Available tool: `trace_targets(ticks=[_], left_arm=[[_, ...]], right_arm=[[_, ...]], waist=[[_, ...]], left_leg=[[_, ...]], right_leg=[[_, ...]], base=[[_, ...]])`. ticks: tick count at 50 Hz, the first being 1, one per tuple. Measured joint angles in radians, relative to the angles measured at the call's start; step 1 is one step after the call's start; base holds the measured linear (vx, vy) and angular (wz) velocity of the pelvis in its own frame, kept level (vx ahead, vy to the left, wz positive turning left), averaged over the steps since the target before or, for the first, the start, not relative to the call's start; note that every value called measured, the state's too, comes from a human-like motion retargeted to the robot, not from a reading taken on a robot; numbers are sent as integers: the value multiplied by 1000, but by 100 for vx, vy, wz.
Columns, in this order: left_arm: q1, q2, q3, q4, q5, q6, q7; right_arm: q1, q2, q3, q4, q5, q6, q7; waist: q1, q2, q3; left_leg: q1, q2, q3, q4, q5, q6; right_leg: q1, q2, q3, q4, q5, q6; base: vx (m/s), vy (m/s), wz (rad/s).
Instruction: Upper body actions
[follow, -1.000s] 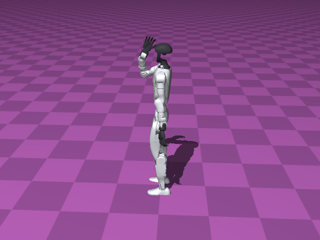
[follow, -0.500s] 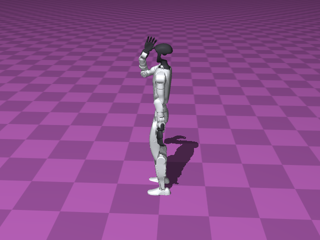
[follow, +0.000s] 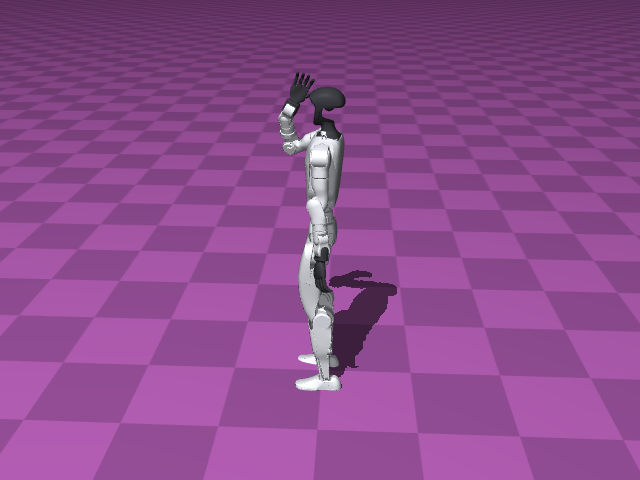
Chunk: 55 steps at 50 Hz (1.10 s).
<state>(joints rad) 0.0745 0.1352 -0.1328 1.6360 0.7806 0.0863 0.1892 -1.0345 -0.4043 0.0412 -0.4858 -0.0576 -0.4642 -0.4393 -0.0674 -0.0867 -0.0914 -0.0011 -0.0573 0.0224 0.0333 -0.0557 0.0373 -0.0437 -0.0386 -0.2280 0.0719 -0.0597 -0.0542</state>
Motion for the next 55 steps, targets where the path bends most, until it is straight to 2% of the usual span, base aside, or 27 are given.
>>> trace_targets(ticks=[19,23,28,33,40,49,55], left_arm=[[-1,-1,-2,-1,-3,-8,-12],[-2,-3,-2,-1,-1,-6,-11],[-6,-7,4,-3,-6,-7,-14],[-9,-11,6,-4,-8,-8,-17],[-11,-13,7,-8,-14,-9,-18],[-11,-8,0,-11,-14,-9,-18],[-8,-1,-9,-15,-17,-10,-15]], right_arm=[[39,9,2,1,-16,0,-9],[125,-3,2,9,3,1,-5],[343,-35,26,67,66,-2,36],[628,-53,86,241,123,-17,173],[1019,-27,167,582,99,-102,345],[1311,36,130,993,-194,-142,389],[1397,50,94,1089,-320,-153,352]], waist=[[-3,3,0],[-3,1,-2],[-6,-2,-5],[-4,-2,-2],[15,2,1],[17,13,1],[13,19,4]], left_leg=[[-3,-3,0,-1,-1,2],[-7,-3,-3,-1,-1,2],[-15,-3,-13,0,0,3],[-20,-5,-17,1,0,4],[-26,-8,-19,0,-1,4],[-38,-11,-21,-1,-3,5],[-38,-12,-17,-2,-4,4]], right_leg=[[-2,-2,-3,-5,3,2],[-2,-2,-7,-7,3,4],[-4,-3,-20,-8,-1,5],[-6,-4,-24,-6,-4,5],[-12,-6,-24,-6,-6,5],[-23,-8,-25,-6,-9,7],[-27,-7,-17,-8,-7,7]], base=[[0,0,0],[0,0,0],[0,0,0],[0,0,0],[0,0,0],[0,0,0],[0,0,0]])
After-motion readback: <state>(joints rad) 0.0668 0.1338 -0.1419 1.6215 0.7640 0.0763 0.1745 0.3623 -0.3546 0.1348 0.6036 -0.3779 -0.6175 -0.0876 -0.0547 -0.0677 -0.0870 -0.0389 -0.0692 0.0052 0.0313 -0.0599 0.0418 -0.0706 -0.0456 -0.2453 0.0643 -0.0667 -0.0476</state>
